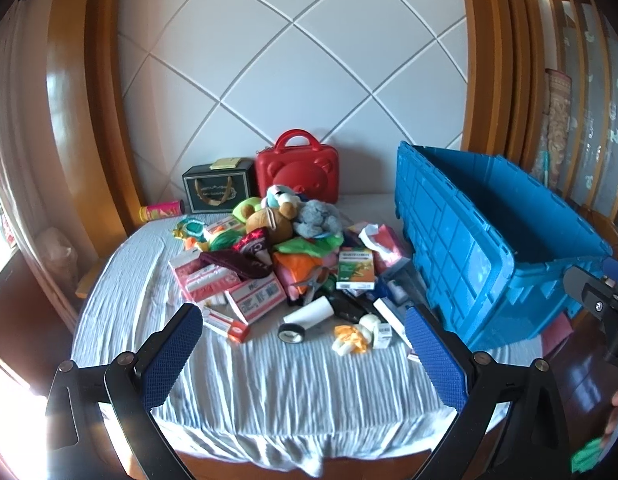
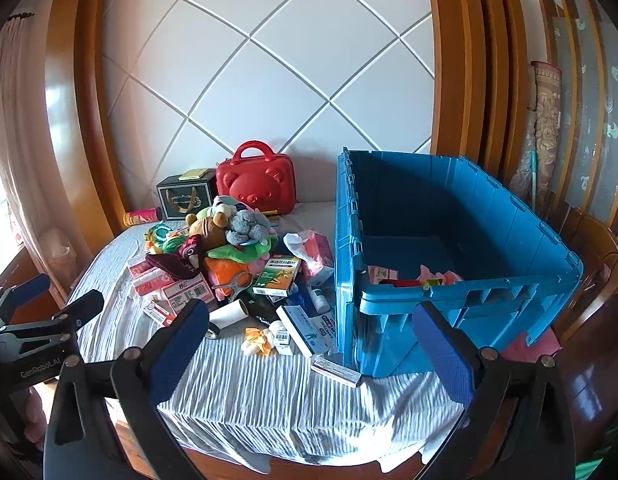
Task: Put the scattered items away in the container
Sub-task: 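Withdraw both grippers from the bin back over the table heap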
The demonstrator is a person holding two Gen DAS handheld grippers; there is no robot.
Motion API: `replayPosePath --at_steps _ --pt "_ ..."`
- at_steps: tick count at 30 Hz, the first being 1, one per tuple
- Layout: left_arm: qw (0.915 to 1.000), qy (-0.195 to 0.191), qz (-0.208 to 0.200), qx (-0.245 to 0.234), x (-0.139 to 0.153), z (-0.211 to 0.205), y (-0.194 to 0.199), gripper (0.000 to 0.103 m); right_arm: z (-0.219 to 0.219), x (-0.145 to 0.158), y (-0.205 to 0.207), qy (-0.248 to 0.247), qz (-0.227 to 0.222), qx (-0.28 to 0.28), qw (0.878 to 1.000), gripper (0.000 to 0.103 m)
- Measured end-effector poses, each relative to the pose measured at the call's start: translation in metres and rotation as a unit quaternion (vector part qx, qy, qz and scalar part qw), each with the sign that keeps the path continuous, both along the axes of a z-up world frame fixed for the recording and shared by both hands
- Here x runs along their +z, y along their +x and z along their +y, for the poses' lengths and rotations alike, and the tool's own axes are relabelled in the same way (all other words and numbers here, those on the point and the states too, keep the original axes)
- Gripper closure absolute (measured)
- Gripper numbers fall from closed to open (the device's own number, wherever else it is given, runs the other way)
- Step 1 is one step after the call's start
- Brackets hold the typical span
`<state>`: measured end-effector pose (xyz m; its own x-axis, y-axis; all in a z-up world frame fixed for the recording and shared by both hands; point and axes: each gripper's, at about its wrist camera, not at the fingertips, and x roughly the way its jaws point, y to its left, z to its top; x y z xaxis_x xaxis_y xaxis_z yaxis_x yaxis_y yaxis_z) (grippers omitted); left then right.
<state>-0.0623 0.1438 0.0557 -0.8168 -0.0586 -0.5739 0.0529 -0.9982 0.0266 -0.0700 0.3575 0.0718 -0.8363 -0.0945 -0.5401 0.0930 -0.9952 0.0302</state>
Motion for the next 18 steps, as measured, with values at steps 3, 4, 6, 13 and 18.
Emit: replayPosePath --at_steps 3,4,6,13,18 --pt "1.0000 0.002 0.001 0.000 0.0020 -0.0019 0.0019 0.001 -0.0006 0.0014 0.0004 0.002 0.002 -0.001 1.000 0.000" --pt "1.0000 0.003 0.002 0.000 0.0025 -0.0025 0.0024 0.001 -0.0008 0.0017 0.0006 0.001 0.003 0.000 1.000 0.000" --pt "1.0000 0.004 0.004 0.000 0.0032 -0.0033 0.0031 0.001 -0.0013 0.0020 0.0013 0.001 0.004 0.001 1.000 0.000" --pt "0.9997 0.006 0.020 -0.012 0.0054 -0.0023 0.0062 0.001 -0.0009 0.0002 0.0012 -0.001 0.003 0.000 1.000 0.000" --pt "0.9995 0.012 0.024 -0.018 0.0051 -0.0014 0.0077 0.001 0.0018 0.0003 0.0010 -0.006 0.005 -0.003 1.000 0.000"
